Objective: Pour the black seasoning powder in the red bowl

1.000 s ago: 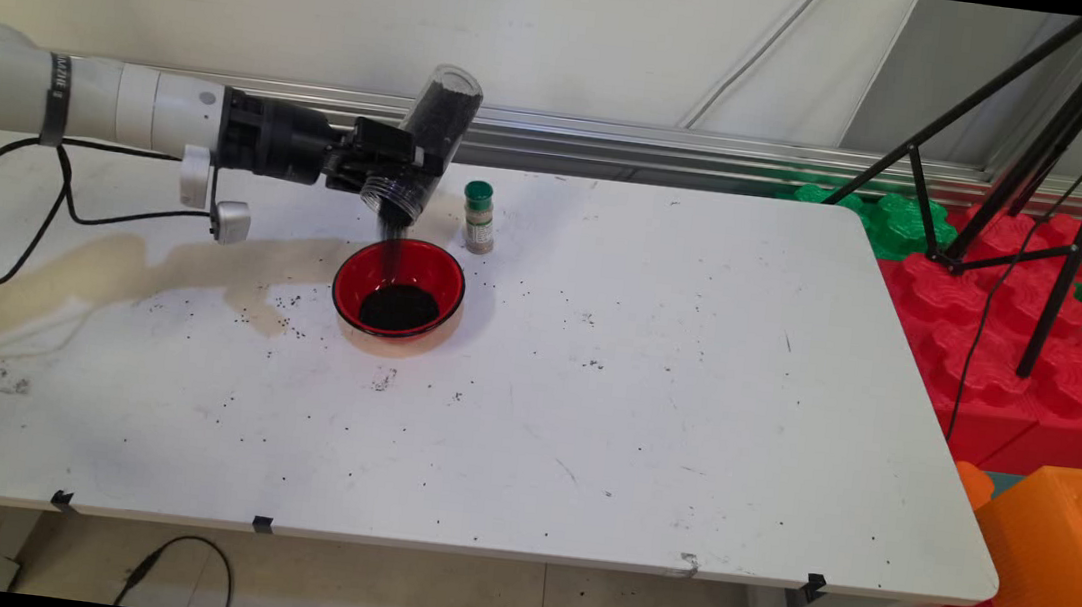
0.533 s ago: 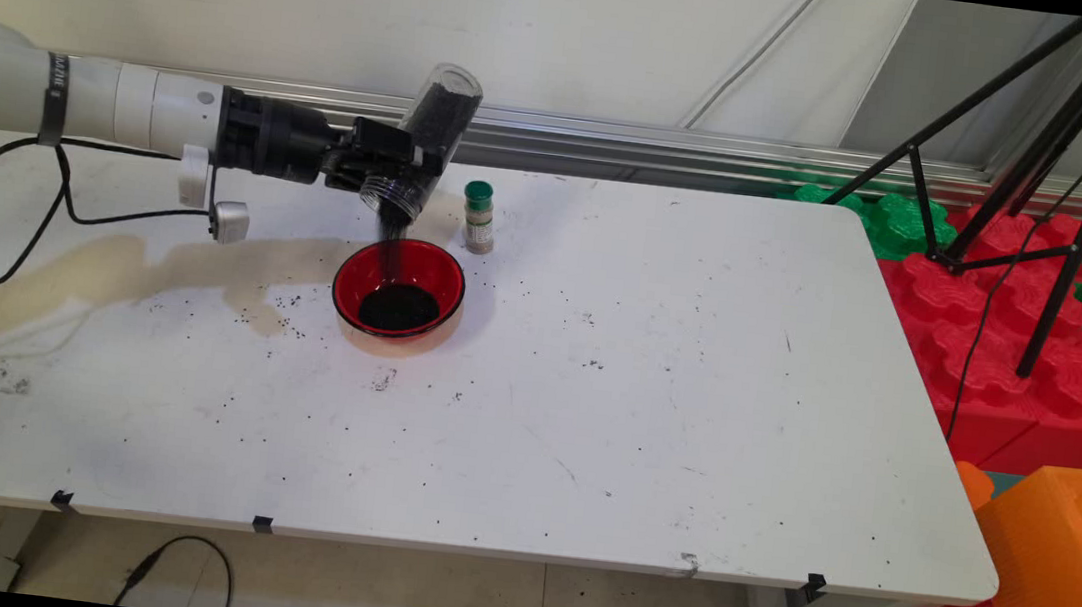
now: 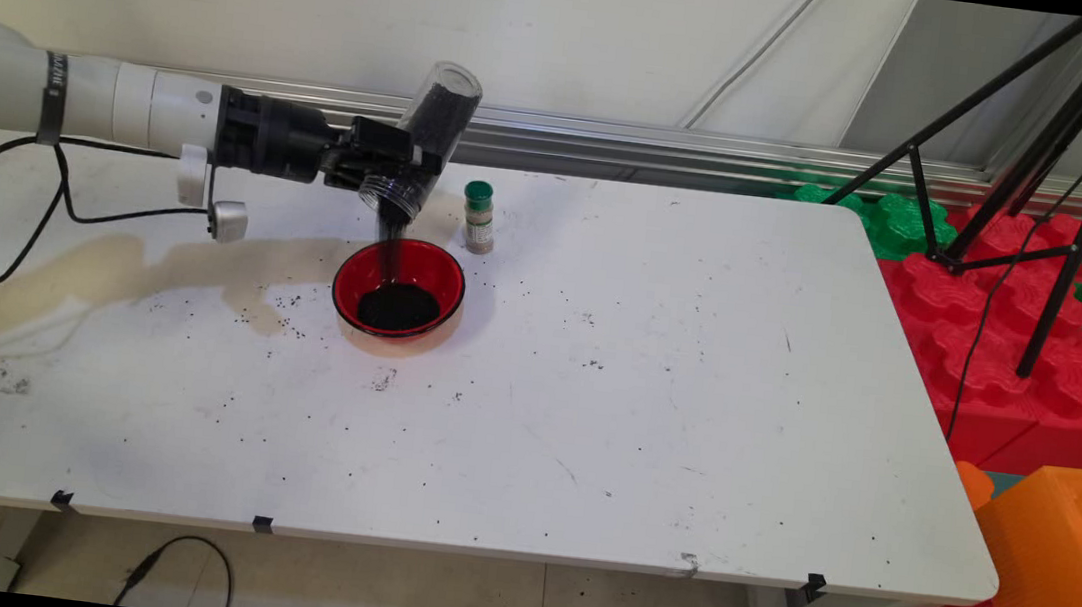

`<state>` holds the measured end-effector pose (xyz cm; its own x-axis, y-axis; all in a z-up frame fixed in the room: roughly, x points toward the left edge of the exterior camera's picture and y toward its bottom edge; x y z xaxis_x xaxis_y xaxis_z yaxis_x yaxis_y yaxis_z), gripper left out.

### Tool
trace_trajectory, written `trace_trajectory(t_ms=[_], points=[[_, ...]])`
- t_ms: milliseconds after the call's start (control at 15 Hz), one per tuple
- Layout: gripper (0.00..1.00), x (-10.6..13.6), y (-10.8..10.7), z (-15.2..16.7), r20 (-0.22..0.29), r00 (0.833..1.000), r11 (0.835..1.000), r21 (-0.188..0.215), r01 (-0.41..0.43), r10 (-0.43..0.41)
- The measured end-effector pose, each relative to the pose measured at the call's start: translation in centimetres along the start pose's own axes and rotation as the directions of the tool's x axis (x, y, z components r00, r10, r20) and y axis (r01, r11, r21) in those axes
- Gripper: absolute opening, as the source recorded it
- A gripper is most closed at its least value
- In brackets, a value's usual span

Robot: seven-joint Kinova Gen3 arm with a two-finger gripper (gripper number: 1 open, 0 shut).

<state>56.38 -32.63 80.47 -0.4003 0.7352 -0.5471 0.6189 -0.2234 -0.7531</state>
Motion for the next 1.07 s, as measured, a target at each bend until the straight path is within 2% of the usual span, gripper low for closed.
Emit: trace_trajectory(t_ms=[1067], points=[[0.0,-0.02,-0.08,-0.31,0.001,1.0,1.0,0.004,-0.011,0.011]])
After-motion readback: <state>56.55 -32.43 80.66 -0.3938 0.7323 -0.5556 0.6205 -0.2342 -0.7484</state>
